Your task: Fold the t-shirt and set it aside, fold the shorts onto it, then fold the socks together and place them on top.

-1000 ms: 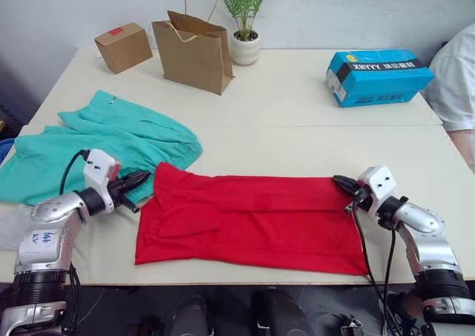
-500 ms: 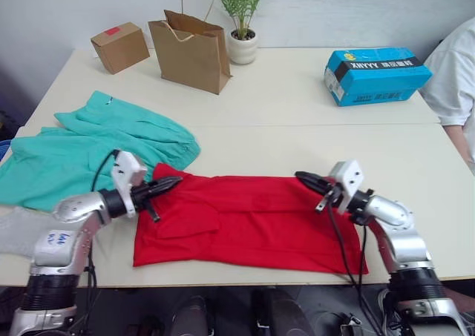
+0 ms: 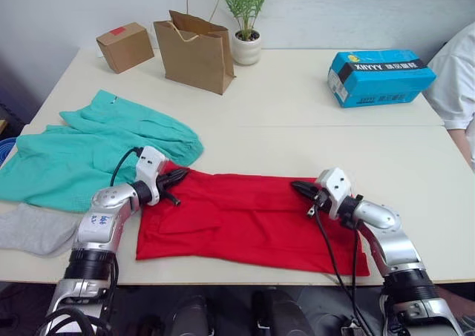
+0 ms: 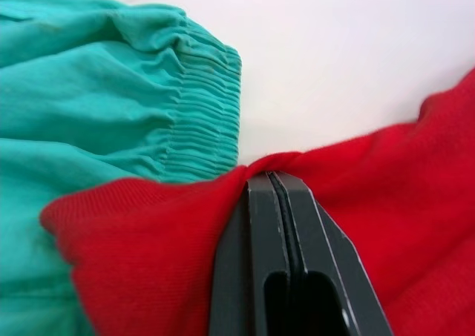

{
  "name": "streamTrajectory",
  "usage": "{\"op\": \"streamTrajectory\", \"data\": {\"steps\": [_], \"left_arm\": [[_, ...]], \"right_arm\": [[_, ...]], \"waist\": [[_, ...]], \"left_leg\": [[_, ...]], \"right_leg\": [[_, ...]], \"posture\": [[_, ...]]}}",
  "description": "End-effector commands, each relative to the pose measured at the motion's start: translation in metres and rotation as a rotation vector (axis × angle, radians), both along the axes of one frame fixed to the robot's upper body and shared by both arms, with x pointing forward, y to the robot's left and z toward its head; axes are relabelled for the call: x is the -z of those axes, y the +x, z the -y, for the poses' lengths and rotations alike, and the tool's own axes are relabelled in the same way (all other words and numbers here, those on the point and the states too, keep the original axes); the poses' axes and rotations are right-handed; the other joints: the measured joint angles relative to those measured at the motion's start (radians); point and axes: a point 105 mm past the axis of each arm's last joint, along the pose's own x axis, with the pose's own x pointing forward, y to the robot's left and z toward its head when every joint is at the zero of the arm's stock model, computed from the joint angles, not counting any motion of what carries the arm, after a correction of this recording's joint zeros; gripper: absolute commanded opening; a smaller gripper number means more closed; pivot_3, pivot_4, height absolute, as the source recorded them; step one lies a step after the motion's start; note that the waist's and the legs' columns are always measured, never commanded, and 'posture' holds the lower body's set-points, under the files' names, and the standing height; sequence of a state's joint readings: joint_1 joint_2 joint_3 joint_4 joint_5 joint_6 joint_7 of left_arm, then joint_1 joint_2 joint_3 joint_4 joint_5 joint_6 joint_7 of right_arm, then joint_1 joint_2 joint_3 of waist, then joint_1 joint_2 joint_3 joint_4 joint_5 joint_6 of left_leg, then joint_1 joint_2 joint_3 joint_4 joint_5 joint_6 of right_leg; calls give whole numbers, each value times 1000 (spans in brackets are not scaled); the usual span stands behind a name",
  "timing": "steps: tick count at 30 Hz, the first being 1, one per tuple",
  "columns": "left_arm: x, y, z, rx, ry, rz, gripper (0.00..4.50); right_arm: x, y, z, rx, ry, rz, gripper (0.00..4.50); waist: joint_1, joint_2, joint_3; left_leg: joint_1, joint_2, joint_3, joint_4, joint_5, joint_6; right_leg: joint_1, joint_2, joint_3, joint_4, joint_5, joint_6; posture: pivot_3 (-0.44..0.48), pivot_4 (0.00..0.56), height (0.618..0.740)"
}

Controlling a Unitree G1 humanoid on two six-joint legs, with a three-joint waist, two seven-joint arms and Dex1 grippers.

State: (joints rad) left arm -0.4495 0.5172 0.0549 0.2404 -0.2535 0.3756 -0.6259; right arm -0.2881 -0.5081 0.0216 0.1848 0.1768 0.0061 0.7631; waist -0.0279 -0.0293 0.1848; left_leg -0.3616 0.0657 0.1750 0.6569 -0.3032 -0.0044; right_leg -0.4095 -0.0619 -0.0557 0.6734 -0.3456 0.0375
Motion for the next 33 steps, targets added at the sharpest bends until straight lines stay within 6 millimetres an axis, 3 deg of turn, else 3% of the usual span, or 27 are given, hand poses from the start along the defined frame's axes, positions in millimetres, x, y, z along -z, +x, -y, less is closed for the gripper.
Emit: {"op": "streamTrajectory", "data": {"steps": [1,6,8,12,15,19,22,26,29,33], "left_arm": [[-6,7,-5,-15,12,30,0],[-18,14,-8,-29,-14,100,0],[-37,13,-4,-5,-89,177,0],[-72,-6,2,86,-269,274,0],[-84,-24,4,162,-325,287,0],[-65,-40,4,226,-198,211,0],[-35,-46,4,265,51,147,0],[-26,-47,9,205,15,117,0],[-13,-50,3,156,51,81,0],[6,-61,-16,82,76,22,0]], "right_arm": [[-2,3,12,44,-9,4,52],[-5,8,27,101,-21,8,52],[-5,10,40,144,-32,3,52],[-14,13,57,186,-30,33,52],[-30,13,52,158,10,85,52],[-40,4,22,38,73,113,52],[-36,-1,-3,-35,61,110,52],[-21,-4,-21,-68,69,65,52],[-7,-6,-18,-58,48,37,52],[1,-9,10,4,39,26,52]], "waist": [[-2,0,0],[-2,0,0],[-1,0,0],[-1,0,0],[-4,0,0],[-17,0,0],[-18,0,0],[-13,0,0],[-6,0,0],[-4,0,0]], "left_leg": [[0,0,0,0,0,0],[0,0,0,0,0,-1],[0,0,0,0,0,-1],[-1,0,0,1,0,0],[-2,1,0,1,0,-1],[0,1,0,-1,1,-2],[1,1,0,-4,2,-4],[0,0,0,-6,2,-3],[-1,0,0,-6,2,-2],[-1,0,0,-6,1,-2]], "right_leg": [[0,0,0,0,0,0],[0,0,0,0,0,0],[0,0,0,0,0,0],[0,0,-1,0,0,0],[-1,0,-1,0,0,0],[-1,1,0,0,0,0],[-1,1,0,-1,0,0],[-1,1,0,-3,0,0],[-1,1,0,-4,0,0],[-1,1,0,-5,0,0]], "posture": [[0,150,740],[0,150,740],[0,150,740],[0,150,740],[0,150,740],[0,150,740],[0,150,740],[0,150,740],[0,150,740],[0,150,740]]}}
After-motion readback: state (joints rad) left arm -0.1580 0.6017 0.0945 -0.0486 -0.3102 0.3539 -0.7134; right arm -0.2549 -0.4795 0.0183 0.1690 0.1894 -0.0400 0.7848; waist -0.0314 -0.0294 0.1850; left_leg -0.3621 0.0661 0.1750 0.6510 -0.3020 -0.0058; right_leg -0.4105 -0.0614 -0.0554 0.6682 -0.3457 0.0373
